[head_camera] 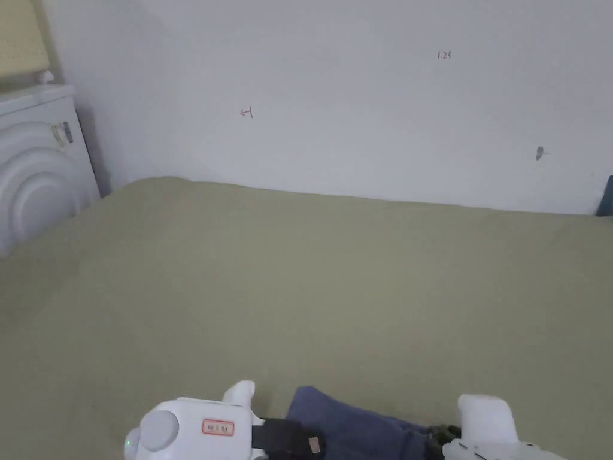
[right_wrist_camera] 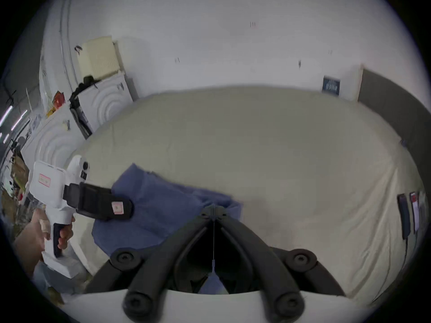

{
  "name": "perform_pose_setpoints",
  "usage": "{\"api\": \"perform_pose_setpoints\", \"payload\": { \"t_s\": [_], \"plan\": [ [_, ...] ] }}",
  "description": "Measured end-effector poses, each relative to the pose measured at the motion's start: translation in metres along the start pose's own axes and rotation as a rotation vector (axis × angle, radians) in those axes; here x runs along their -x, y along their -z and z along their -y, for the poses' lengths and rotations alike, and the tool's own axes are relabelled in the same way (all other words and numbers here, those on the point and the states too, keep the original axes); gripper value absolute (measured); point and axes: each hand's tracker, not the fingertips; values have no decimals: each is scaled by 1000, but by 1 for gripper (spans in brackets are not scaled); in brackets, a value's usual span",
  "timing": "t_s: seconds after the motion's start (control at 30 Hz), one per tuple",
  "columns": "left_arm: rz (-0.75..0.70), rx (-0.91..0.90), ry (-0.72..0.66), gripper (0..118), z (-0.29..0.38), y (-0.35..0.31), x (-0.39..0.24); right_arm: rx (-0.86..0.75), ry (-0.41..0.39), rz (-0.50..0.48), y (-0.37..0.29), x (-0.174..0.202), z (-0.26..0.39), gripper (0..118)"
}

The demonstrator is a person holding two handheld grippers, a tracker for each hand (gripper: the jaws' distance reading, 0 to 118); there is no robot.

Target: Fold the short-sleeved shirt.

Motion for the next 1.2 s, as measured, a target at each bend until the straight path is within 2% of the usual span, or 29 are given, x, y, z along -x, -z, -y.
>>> {"api": "perform_pose_setpoints", "payload": {
  "t_s": [0.17,0.33,0.4,0.5,0.57,0.63,0.73,0.8,0.83,0.87,0.9,0.93,1.0,1.07,1.13,1.2],
  "plan": [
    [-137,-15,54,30,-36,-83,19,-196,-23,60,0,58,-18,0],
    [-272,-83,39,30,-55,-166,47,-415,-61,107,2,144,-32,1],
    [-282,-88,20,30,-63,-194,65,-480,-78,86,1,180,-33,1],
    [-365,-79,18,30,-88,-243,101,-538,-67,79,-5,231,-29,1],
    [-394,-71,24,30,-103,-270,116,-576,-65,36,-9,258,-22,1],
    [-440,-72,31,30,-115,-296,131,-614,-77,65,-9,287,-11,1],
    [-519,-61,28,30,-126,-323,151,-623,-56,9,-6,309,3,1],
    [-563,-49,33,32,-131,-337,162,-606,-56,8,-1,319,7,1],
    [-586,-51,19,41,-132,-341,168,-583,-43,4,3,322,7,1],
    [-611,-43,11,64,-134,-346,169,-562,-31,0,7,322,6,1],
    [-669,-46,-1,78,-134,-354,165,-540,-25,-14,11,321,5,1],
    [-718,-56,-1,83,-134,-362,160,-530,-28,-9,16,318,2,1],
    [-755,-123,35,83,-124,-372,140,-462,-14,27,20,312,-4,1],
    [-789,-211,59,81,-120,-390,120,-417,30,23,21,303,-12,1],
    [-911,-327,95,74,-107,-402,72,-418,33,48,18,294,-18,1],
    [-975,-423,189,27,-94,-401,33,-423,26,64,10,284,-22,1]
  ]
}}
